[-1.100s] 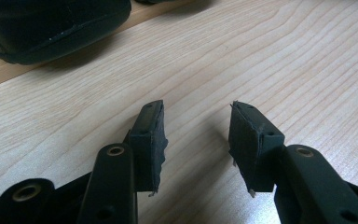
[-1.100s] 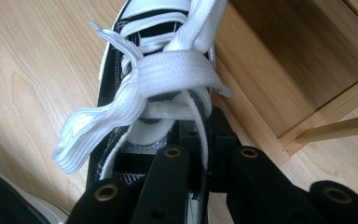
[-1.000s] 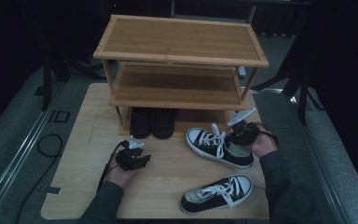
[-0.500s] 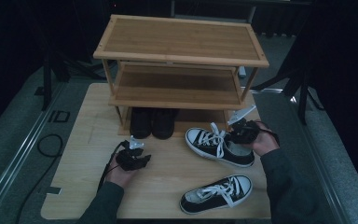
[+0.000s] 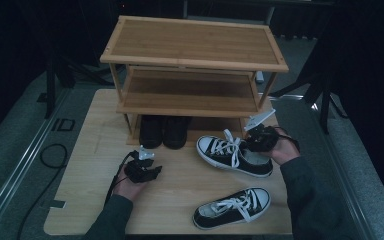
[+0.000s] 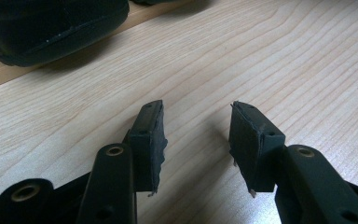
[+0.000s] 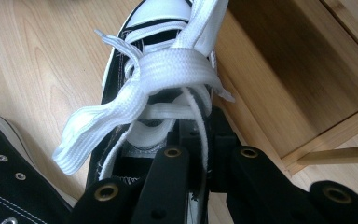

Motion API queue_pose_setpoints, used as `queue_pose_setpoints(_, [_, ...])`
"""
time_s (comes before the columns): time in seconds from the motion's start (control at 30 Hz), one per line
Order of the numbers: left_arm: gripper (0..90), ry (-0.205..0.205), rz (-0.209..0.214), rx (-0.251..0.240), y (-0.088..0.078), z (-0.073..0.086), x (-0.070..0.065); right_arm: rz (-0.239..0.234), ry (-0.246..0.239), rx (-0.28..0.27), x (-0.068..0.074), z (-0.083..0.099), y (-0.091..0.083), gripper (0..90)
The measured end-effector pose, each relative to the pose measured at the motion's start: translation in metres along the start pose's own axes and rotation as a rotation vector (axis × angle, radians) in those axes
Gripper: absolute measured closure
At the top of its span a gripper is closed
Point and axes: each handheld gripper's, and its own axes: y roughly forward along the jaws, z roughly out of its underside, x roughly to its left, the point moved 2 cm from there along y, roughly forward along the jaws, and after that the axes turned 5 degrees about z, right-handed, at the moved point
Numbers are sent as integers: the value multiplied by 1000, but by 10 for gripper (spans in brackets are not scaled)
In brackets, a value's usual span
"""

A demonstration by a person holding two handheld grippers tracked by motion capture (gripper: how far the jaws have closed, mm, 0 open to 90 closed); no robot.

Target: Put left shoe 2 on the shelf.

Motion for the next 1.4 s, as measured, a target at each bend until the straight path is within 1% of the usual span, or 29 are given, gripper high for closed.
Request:
queue_pose_setpoints(0.13, [550,0,1,-1,0,0,0,-22,-4,-10,0,-3,-3,885])
queue_pose_setpoints(0.27, [549,1,1,-1,0,0,0,-36,-14,-18,2,-7,-6,885])
queue_pose_setpoints(0.4, [549,0,2,-1,0,0,0,-45,-13,-28,2,-10,-7,886])
queue_pose_setpoints(0.43, [548,0,1,-1,0,0,0,-53,-16,-34,2,-12,-9,886])
queue_pose_setpoints(0.6, [548,1,0,-1,0,0,0,-53,-20,-48,3,-15,-12,886])
queue_pose_setpoints(0.7, [548,0,1,-1,0,0,0,-50,-21,-54,7,-18,-13,886])
queue_pose_setpoints(0.83, [547,2,0,1,0,0,0,-65,-32,-63,11,-22,-13,885])
queue_pose_setpoints(0.93, [547,1,2,1,0,0,0,-73,-30,-73,12,-26,-14,886])
queue_pose_setpoints(1.0, [546,3,0,1,0,0,0,-70,-38,-80,12,-28,-16,886])
queue_pose_setpoints(1.13, [543,5,-1,1,0,0,-1,-61,-34,-92,12,-33,-20,886])
queue_pose_setpoints(1.3, [542,5,0,1,0,0,-1,-70,-34,-101,13,-39,-25,886])
queue_pose_setpoints(1.4, [542,6,-1,2,0,0,-1,-62,-44,-108,13,-43,-28,886])
